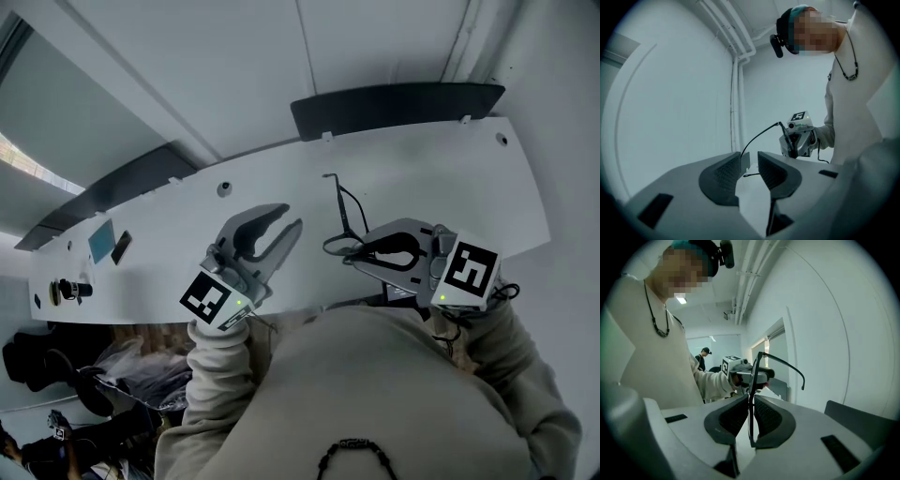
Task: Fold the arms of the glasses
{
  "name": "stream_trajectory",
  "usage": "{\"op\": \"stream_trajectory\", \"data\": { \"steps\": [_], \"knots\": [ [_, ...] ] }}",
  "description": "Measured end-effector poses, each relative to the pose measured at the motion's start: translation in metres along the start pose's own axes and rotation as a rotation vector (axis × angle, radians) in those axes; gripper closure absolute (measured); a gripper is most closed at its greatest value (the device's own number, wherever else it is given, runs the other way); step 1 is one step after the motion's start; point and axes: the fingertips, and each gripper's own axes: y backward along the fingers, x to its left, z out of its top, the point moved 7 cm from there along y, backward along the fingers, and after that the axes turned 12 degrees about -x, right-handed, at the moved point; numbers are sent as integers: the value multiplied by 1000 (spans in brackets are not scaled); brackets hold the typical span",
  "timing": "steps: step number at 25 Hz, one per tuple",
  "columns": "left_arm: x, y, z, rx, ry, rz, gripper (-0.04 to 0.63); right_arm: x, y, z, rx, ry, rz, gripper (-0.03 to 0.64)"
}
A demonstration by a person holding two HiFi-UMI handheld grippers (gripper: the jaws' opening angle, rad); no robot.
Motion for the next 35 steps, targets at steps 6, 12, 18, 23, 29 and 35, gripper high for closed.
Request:
{"op": "stream_trajectory", "data": {
  "steps": [6,12,18,23,29,35],
  "knots": [
    [18,-26,13,19,-142,0,451,13,-7,30,-109,-86,63,563],
    [17,-52,7,91,-302,-37,469,10,-4,35,-96,-95,62,563],
    [17,-66,3,137,-362,-56,518,6,-6,40,-96,-104,64,564],
    [11,-60,2,134,-359,-39,581,6,-6,40,-125,-111,26,563],
    [7,-55,2,112,-332,-34,581,6,-5,42,-132,-94,19,563],
    [0,-53,2,84,-269,-32,581,7,-5,45,-154,-87,8,565]
  ]
}}
